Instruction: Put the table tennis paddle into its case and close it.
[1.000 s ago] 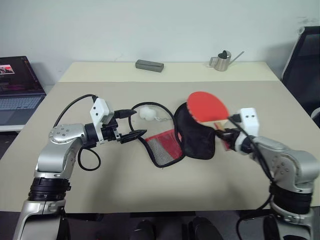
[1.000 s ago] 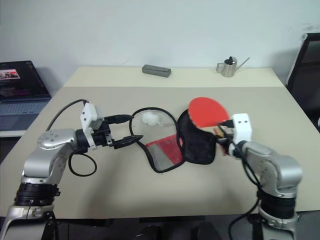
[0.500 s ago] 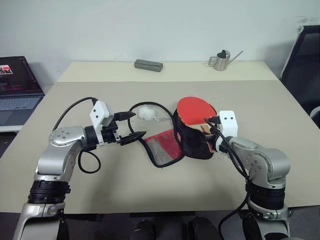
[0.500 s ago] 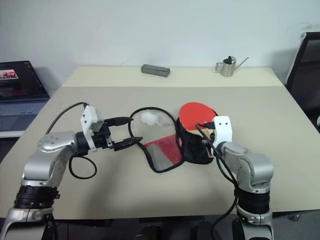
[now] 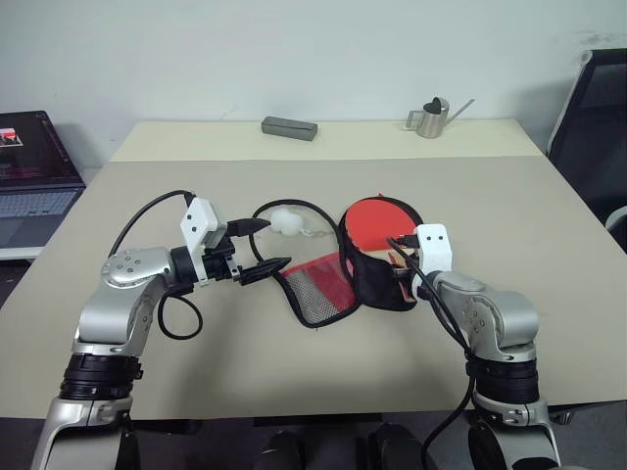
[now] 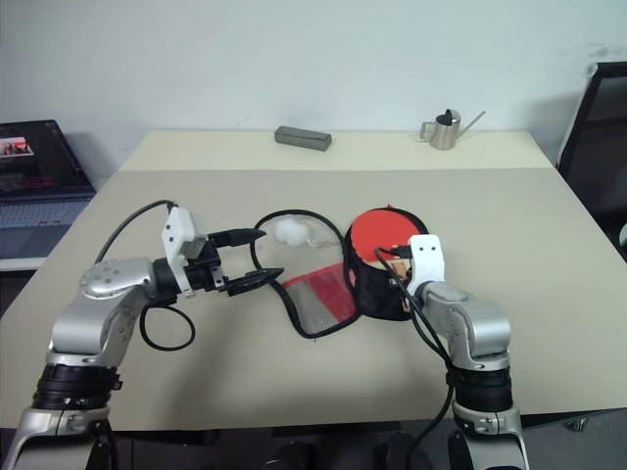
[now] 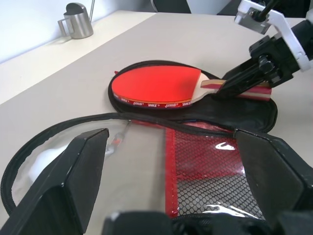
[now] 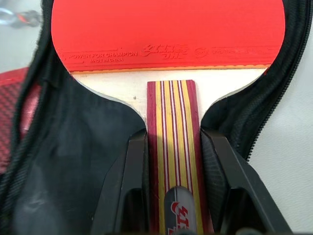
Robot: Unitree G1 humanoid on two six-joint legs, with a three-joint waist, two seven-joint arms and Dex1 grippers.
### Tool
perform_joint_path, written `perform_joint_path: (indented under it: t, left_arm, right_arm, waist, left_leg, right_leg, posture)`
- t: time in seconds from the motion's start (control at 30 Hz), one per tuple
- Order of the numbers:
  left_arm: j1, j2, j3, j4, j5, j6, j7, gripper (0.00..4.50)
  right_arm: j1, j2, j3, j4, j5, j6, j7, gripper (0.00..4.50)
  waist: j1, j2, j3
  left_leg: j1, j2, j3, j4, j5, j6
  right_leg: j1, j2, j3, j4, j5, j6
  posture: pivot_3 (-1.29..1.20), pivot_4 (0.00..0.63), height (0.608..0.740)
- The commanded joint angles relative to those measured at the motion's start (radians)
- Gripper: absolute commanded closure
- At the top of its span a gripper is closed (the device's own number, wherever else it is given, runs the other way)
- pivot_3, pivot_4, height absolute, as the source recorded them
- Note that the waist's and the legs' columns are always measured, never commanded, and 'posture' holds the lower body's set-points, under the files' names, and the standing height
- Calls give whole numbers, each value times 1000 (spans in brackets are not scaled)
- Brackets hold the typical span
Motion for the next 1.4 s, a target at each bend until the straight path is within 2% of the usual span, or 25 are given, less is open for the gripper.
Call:
perform_joint_path:
  t: [0.03, 0.33, 0.57, 0.73, 0.83, 0.93, 1.1, 1.23, 1.4]
  left_arm:
    - [-5, 0, 19, -33, -13, -12, 6, 0]
    - [-5, -4, 18, -35, -12, -13, 9, 0]
    - [-10, -4, 17, -31, -11, -14, 7, 0]
    - [-9, -3, 18, -32, -13, -12, 5, 0]
    - [-7, -2, 18, -35, -20, -7, -2, 0]
    - [-5, -7, 11, -45, -32, 2, -13, 0]
    - [9, -12, 4, -134, -152, 95, -84, 0]
    - [-12, -2, -4, -154, -180, 130, -116, 0]
    - [-35, -7, -24, -157, -171, 138, -124, 0]
  right_arm:
    - [-16, -9, 5, -11, -24, -56, -5, 3425]
    - [-8, -10, 16, 7, -46, -76, 10, 3425]
    - [-5, 24, -19, -72, -18, -16, 2, 1142]
    - [-17, 38, -94, -252, 45, 131, 39, 1142]
    - [-30, -5, -153, -318, 109, 181, 115, 1142]
    - [0, -155, -139, -341, 167, 139, 246, 1142]
    - [106, -420, -132, -305, 282, 64, 505, 1142]
    - [155, -581, -97, -236, 274, -79, 639, 1142]
    - [185, -715, 1, -142, 213, -262, 752, 1142]
  waist:
    - [0, 0, 0]
    - [0, 0, 0]
    - [0, 0, 0]
    - [1, 0, 0]
    - [1, 0, 0]
    - [1, 0, 0]
    - [2, 0, 0]
    - [-1, 0, 0]
    - [1, 0, 0]
  left_leg:
    - [0, 0, 0, 0, 0, 0]
    - [0, 0, 0, 0, 0, 0]
    - [0, 0, 0, 0, 0, 0]
    - [0, 0, -1, 0, 0, 0]
    - [0, 0, -1, 0, 0, 0]
    - [0, 0, 0, 0, 0, 0]
    - [-1, 0, 0, 0, 0, 0]
    - [0, 0, 1, 1, 0, 0]
    - [4, 1, 0, 1, 0, 0]
  right_leg:
    - [0, 0, 0, 0, 0, 0]
    - [0, 0, 0, 0, 0, 0]
    - [0, 0, 0, 0, 0, 0]
    - [0, 0, 0, 0, 0, 0]
    - [0, 0, 0, 0, 0, 0]
    - [0, 0, 0, 0, 0, 0]
    - [1, 0, -1, -1, 0, 0]
    - [1, 0, 0, -1, 0, 0]
    - [5, 1, -1, -1, 0, 0]
  posture:
    - [0, 150, 740]
    - [0, 150, 740]
    - [0, 150, 740]
    - [0, 150, 740]
    - [0, 150, 740]
    - [0, 150, 740]
    - [0, 150, 740]
    - [0, 150, 740]
    - [0, 150, 740]
